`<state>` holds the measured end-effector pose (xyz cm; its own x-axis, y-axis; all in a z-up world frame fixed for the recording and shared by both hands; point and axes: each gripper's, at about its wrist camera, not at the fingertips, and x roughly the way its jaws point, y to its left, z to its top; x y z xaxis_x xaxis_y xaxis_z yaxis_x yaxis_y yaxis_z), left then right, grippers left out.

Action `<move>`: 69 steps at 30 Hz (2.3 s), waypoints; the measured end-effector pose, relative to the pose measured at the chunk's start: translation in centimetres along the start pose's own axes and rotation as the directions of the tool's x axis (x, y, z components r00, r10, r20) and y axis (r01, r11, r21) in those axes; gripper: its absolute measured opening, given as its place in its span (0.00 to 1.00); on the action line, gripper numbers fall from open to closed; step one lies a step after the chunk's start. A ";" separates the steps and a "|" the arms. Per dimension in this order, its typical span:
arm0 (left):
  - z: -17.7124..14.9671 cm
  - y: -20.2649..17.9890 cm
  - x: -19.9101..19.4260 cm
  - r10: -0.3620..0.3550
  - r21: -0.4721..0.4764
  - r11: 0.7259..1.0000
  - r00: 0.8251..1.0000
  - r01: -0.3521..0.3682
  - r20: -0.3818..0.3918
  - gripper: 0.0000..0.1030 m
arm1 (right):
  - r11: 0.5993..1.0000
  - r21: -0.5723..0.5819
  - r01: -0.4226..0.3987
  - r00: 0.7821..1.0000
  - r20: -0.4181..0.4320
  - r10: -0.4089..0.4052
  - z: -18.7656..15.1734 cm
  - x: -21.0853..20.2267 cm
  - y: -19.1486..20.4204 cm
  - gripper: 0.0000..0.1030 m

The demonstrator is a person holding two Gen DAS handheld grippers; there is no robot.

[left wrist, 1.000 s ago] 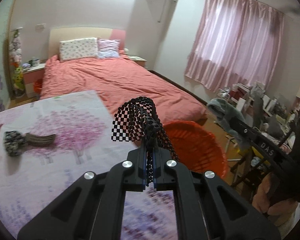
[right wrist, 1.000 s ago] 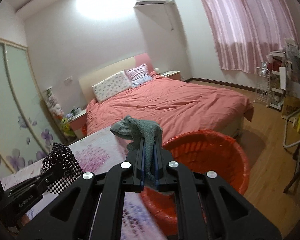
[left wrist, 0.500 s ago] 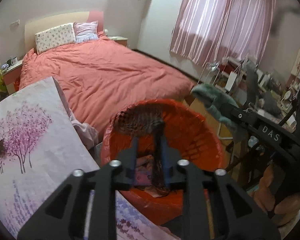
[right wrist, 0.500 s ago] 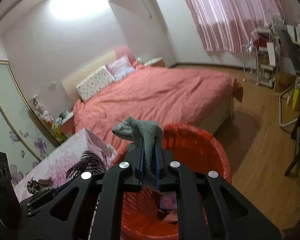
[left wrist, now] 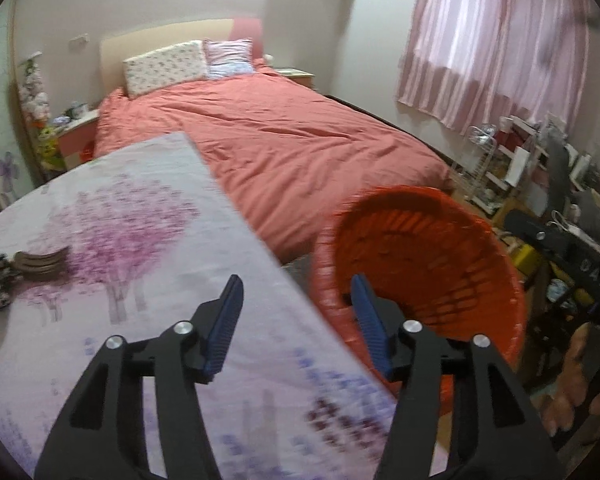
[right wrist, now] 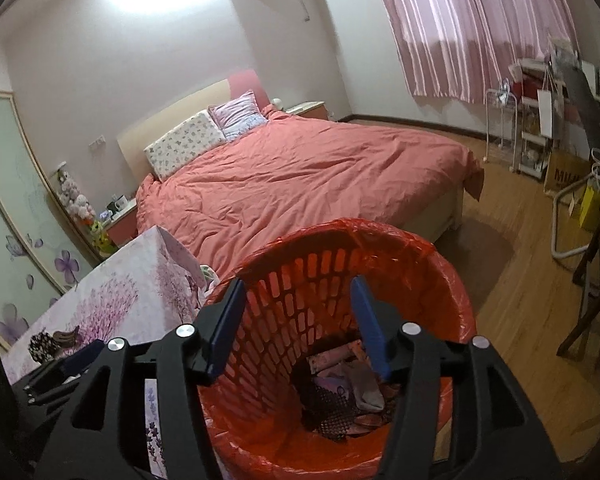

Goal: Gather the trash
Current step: 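Return to the bed and grasp the black floral cloth with the left gripper, then reach the right gripper toward the brown hair clip while the left holds the floral cloth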

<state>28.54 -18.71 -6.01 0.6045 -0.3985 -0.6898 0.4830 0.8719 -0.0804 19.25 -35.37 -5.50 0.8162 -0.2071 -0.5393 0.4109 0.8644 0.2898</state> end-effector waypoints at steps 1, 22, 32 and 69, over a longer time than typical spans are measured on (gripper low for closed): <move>-0.3 0.8 -0.4 0.021 -0.003 1.000 1.000 -0.021 0.006 0.57 | 1.000 -0.011 0.002 1.000 0.001 -0.002 -0.1 0.0 0.5 0.54; -3.1 26.3 -5.5 0.461 -0.311 0.837 0.886 -0.450 -0.040 0.72 | 0.975 -0.196 -0.107 0.990 -0.110 0.087 -4.7 0.3 10.7 0.56; -1.6 29.1 -2.6 0.432 -0.329 0.836 0.896 -0.440 -0.100 0.55 | 0.959 -0.244 -0.146 0.983 -0.149 0.112 -6.0 1.0 14.4 0.56; -10.8 35.6 -11.3 0.455 -0.369 0.784 0.867 -0.499 -0.203 0.20 | 0.893 -0.389 -0.227 0.914 -0.402 0.056 -8.1 13.5 33.0 0.44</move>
<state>32.03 19.86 -8.89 0.6153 0.1095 -0.7807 -0.1567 0.9875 0.0151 40.48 -5.94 -9.62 0.6057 0.0438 -0.7945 0.0237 0.9970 0.0731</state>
